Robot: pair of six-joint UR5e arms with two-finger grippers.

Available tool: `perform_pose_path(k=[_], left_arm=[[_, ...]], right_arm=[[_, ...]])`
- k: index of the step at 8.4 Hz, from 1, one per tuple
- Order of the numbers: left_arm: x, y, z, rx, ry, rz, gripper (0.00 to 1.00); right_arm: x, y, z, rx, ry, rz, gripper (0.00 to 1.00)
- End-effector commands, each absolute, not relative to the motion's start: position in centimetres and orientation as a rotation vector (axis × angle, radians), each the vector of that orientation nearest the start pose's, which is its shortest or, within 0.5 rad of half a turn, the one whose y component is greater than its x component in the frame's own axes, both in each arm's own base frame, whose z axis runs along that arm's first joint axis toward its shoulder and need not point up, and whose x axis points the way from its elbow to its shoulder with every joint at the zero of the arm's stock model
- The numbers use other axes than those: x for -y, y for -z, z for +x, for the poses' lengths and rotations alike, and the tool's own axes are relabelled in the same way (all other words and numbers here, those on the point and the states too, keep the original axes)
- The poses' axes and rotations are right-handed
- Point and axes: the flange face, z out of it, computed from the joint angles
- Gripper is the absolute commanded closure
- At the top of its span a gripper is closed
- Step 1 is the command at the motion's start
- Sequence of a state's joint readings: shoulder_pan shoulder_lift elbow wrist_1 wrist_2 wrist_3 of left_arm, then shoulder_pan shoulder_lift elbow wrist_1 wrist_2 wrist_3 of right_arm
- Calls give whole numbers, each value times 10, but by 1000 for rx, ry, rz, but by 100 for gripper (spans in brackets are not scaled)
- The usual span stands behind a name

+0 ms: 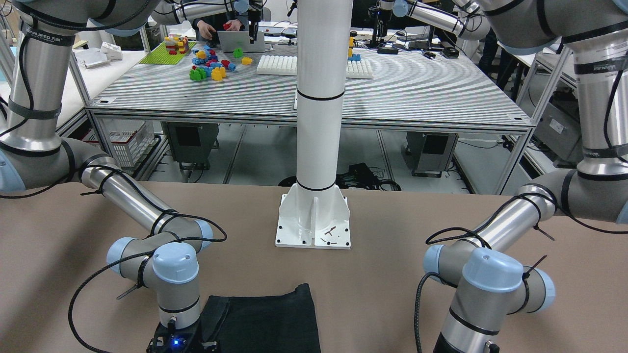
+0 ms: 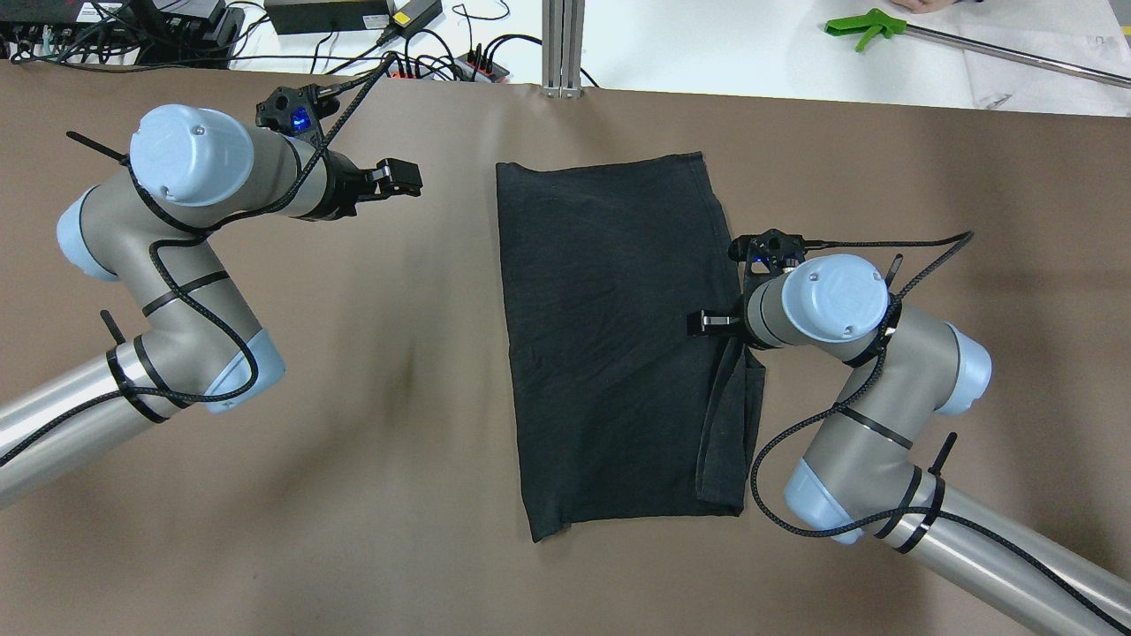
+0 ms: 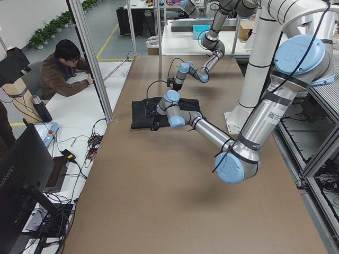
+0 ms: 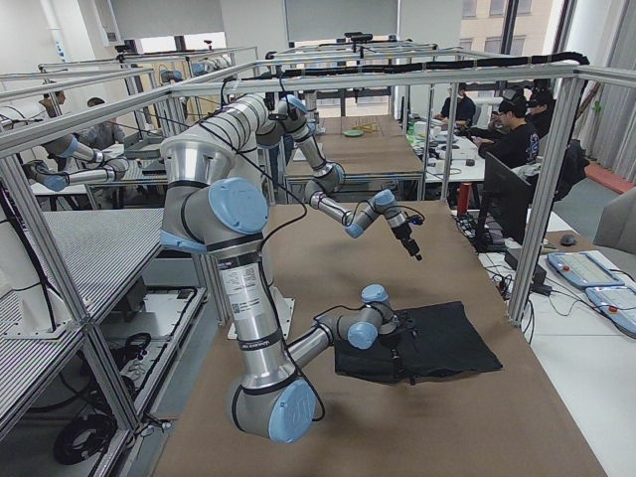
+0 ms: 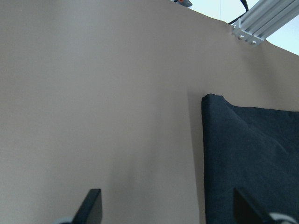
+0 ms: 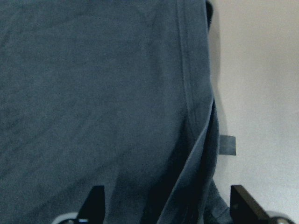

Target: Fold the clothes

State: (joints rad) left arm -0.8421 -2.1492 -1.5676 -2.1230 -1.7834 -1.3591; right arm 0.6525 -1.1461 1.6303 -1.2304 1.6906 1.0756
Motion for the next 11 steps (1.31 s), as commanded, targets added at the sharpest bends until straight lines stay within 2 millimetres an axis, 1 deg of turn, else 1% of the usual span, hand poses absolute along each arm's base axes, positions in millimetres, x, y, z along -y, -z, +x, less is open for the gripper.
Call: perform_pose_path(k=[1,2,3,4,6,9,11], left_arm=[[591,-258,377,-1074,444,403,0],[591,-258,377,-1075,446,402,0],[591,-255,377,-1077,452,407,0],[591,-255,377,-1077,453,409,0],[591,-256,377,-1076,453,409,0],[591,-255,379,-1077,450,407,0],[592,-254,379,-1075,444,410,0]], right_arm=[[495,-361,-450,727,-97,333,6],[489,-364,-444,709,-97,320,6],[486,-373,-438,700,-100,315,6],[483,-379,-436,692,-100,311,6],[482,-377,-442,692,-95,312,6],[482,-378,-439,691,-94,311,6],[483,-372,-443,697,-96,319,6]])
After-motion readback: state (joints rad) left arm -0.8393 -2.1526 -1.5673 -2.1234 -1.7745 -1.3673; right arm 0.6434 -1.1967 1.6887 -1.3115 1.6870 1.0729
